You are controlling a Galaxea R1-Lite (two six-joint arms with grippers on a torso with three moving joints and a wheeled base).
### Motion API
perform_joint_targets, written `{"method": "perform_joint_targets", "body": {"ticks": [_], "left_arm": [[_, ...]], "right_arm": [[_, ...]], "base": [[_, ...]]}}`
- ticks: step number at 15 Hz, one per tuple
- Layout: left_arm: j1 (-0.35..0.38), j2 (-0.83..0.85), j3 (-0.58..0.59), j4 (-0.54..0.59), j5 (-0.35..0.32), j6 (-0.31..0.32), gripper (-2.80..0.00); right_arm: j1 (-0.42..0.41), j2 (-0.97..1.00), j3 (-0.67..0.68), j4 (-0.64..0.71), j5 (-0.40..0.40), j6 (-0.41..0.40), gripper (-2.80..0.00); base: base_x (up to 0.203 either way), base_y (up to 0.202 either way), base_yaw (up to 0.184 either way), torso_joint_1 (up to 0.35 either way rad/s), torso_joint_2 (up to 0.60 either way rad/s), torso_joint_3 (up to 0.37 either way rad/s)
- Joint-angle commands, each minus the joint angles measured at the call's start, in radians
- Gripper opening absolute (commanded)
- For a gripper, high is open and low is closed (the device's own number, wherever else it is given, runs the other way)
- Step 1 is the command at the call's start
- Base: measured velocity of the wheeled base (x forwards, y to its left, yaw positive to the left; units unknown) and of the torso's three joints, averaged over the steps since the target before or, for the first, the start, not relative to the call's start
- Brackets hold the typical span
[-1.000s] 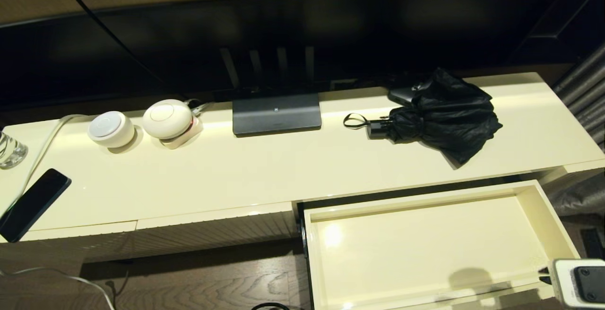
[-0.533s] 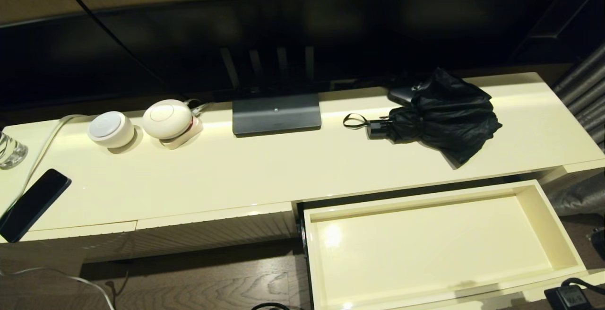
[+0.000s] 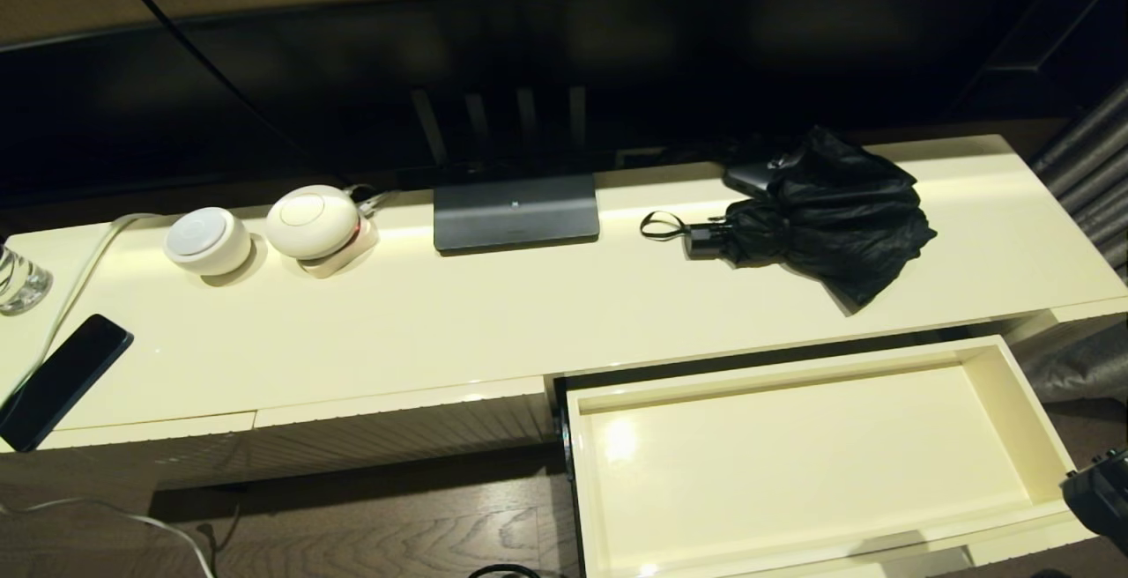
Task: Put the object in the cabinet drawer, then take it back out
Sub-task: Close the drawer
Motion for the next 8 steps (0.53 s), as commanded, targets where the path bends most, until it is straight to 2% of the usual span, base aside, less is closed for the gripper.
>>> {"method": "perform_joint_targets", "body": {"ticks": [1, 8], "left_arm": [[0.0, 0.001, 0.003, 0.001, 0.0, 0.0, -2.8], [0.0, 0.001, 0.003, 0.0, 0.0, 0.0, -2.8]], "right_arm": [[0.004, 0.018, 0.035, 0.001, 0.007, -0.008, -2.8], [0.005, 0.054, 0.098, -0.006, 0.025, -0.011, -2.8]], "base": [[0.0, 0.0, 0.0, 0.0, 0.0, 0.0], [0.0, 0.0, 0.0, 0.0, 0.0, 0.0]]}}
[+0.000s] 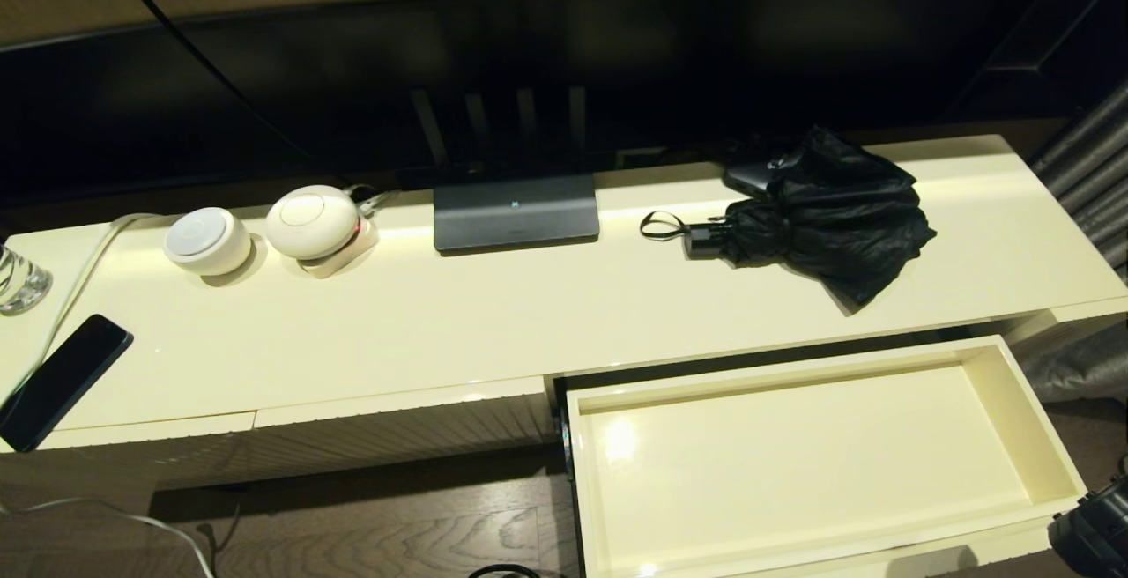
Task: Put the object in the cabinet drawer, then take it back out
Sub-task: Close the drawer
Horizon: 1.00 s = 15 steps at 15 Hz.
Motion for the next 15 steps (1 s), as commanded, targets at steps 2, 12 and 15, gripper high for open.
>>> {"method": "perform_joint_targets", "body": {"ticks": [2, 12, 15], "left_arm": [[0.0, 0.001, 0.003, -0.001, 0.0, 0.0, -2.8], [0.0, 0.001, 0.003, -0.001, 0.0, 0.0, -2.8], [0.0, 0.001, 0.003, -0.001, 0.0, 0.0, -2.8]], "right_arm": [[0.0, 0.04, 0.029, -0.002, -0.002, -0.01, -2.8], [-0.003, 0.228, 0.113, -0.435, -0.069, -0.035, -2.8], [-0.011, 0.219, 0.107, -0.555, -0.114, -0.033, -2.8]], "base": [[0.0, 0.0, 0.0, 0.0, 0.0, 0.0], [0.0, 0.0, 0.0, 0.0, 0.0, 0.0], [0.0, 0.0, 0.0, 0.0, 0.0, 0.0]]}}
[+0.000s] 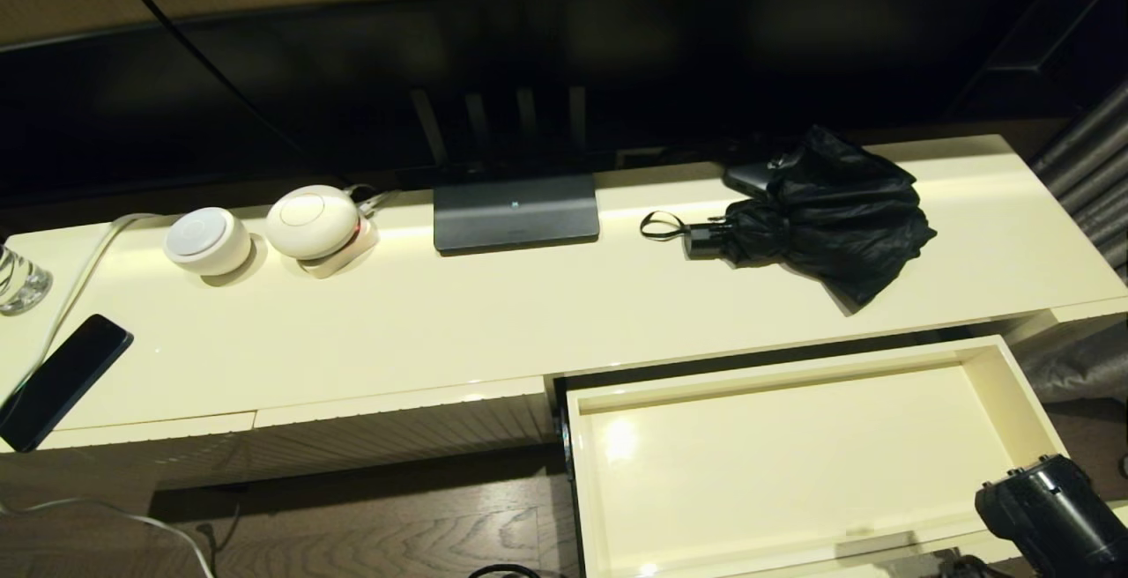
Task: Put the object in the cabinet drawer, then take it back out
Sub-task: Close the drawer
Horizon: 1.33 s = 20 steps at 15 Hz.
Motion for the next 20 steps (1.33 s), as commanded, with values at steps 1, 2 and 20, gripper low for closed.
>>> {"method": "perform_joint_targets", "body": {"ticks": [1, 2, 20], "left_arm": [[0.0, 0.001, 0.003, -0.001, 0.0, -0.001, -2.8], [0.0, 0.001, 0.003, 0.0, 0.0, -0.001, -2.8], [0.0, 0.001, 0.003, -0.001, 0.0, -0.001, -2.8]], "right_arm": [[-0.005, 0.011, 0.005, -0.063, -0.023, -0.007, -2.8], [-0.005, 0.016, 0.011, -0.113, -0.034, -0.008, -2.8], [-0.007, 0.097, 0.016, -0.584, -0.219, -0.14, -2.8]], "base": [[0.0, 0.0, 0.0, 0.0, 0.0, 0.0], [0.0, 0.0, 0.0, 0.0, 0.0, 0.0], [0.0, 0.0, 0.0, 0.0, 0.0, 0.0]]}}
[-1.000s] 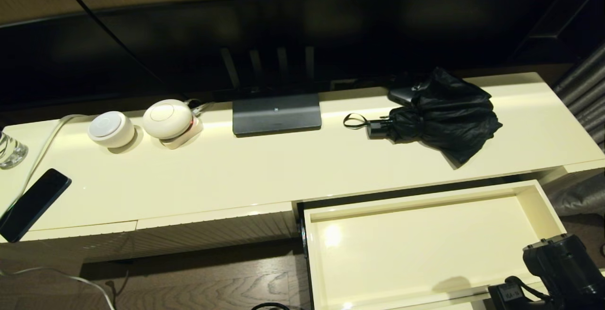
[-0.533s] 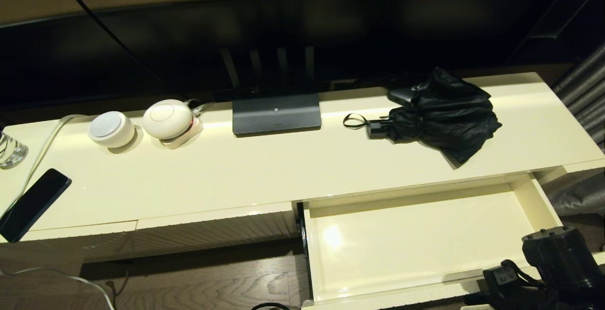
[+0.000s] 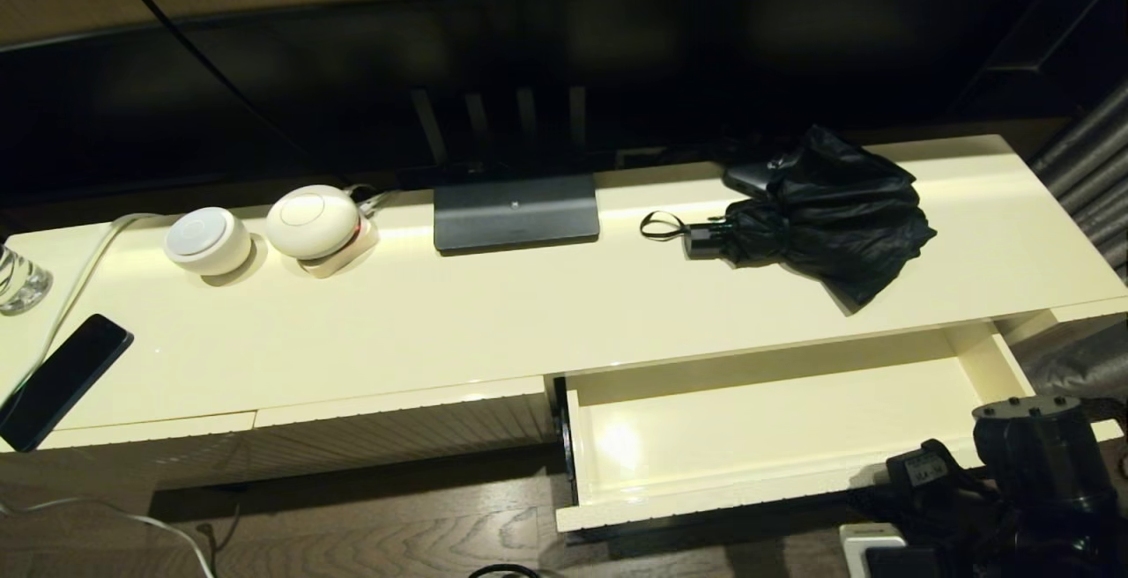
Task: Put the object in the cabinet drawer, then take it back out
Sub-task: Close the drawer
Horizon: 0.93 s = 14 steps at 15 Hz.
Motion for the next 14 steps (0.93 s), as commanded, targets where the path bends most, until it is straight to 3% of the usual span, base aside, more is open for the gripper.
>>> {"method": "perform_joint_targets", "body": {"ticks": [1, 14], "left_arm": [[0.0, 0.001, 0.003, 0.0, 0.0, 0.0, -2.8], [0.0, 0.001, 0.003, 0.0, 0.0, 0.0, -2.8]], "right_arm": [[0.001, 0.016, -0.006, -0.03, 0.0, -0.01, -2.8], [-0.034, 0.181, -0.018, -0.432, -0.014, -0.032, -2.8]], "base": [[0.0, 0.0, 0.0, 0.0, 0.0, 0.0], [0.0, 0.0, 0.0, 0.0, 0.0, 0.0]]}}
